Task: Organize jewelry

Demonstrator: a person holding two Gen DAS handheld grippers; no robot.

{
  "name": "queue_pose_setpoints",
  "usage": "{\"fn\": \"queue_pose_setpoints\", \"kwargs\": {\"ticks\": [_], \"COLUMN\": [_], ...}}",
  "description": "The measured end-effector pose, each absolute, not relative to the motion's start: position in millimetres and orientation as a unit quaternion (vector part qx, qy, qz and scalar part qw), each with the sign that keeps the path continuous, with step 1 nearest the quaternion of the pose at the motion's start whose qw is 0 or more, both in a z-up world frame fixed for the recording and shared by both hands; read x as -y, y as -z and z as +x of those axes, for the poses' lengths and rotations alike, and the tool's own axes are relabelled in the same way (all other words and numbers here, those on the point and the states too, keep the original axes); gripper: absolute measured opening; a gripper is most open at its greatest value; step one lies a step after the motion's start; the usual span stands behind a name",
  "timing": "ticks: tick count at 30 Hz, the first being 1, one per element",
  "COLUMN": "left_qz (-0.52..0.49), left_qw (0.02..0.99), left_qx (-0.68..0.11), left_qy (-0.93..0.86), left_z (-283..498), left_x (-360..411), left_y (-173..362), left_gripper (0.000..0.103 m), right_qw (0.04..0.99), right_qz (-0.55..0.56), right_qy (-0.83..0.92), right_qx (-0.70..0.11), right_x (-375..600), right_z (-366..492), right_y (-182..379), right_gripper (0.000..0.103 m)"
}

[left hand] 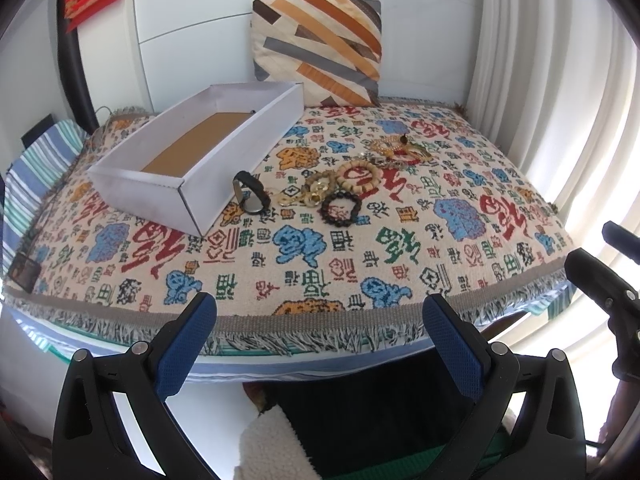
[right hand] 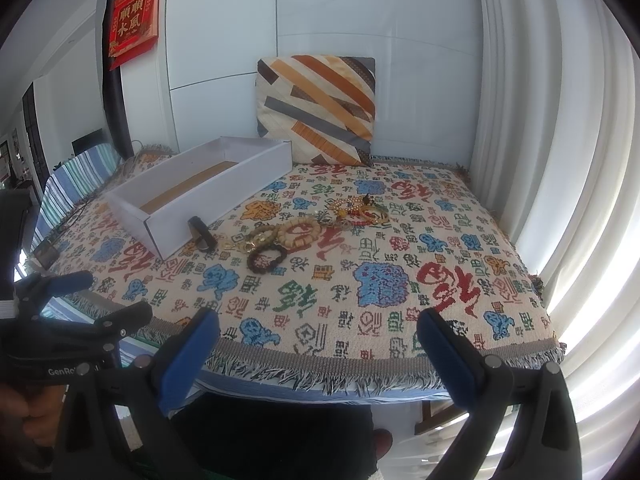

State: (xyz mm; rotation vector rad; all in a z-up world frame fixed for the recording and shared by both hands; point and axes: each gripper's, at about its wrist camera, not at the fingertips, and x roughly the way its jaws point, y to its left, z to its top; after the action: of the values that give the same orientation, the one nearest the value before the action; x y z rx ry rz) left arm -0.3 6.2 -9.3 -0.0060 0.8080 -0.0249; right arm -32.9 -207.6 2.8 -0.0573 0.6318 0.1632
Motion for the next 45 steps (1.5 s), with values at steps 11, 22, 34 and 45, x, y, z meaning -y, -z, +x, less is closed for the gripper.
{"fn": "queue_pose_setpoints", "kwargs": {"ticks": [11, 22, 34, 45], "left_qz": [-0.004, -0.003, -0.003, -0.002], "left_qw": [0.920, 0.920, 0.920, 0.920], "left_qx": [-0.393, -0.392, -0.392, -0.392], "left_qy": [0.010, 0.011, 0.010, 0.009], "left_z": [0.9, 0.4, 0.9, 0.5], "left_x": [-9.8, -9.2, -11.0, -10.8], "left_y": [7.1, 7.3, 7.0, 7.0], "left_gripper": [0.102, 0.102, 0.102, 0.102], "right_qw": [0.947, 0.947, 0.947, 0.947], "right_qz": [-0.028, -0.026, -0.026, -0.026], "right_qy": [-0.081, -0.081, -0.081, -0.080], "right_qx": [-0.311, -0.311, -0.311, -0.310], "right_x": [206.2, 206.9, 207.9, 206.2], "right_z": [-32.5, -32.3, -32.3, -31.5], "right_y": [-1.5, -1.7, -1.9, -2.9], "right_gripper": [0.101, 0.101, 0.101, 0.101]}}
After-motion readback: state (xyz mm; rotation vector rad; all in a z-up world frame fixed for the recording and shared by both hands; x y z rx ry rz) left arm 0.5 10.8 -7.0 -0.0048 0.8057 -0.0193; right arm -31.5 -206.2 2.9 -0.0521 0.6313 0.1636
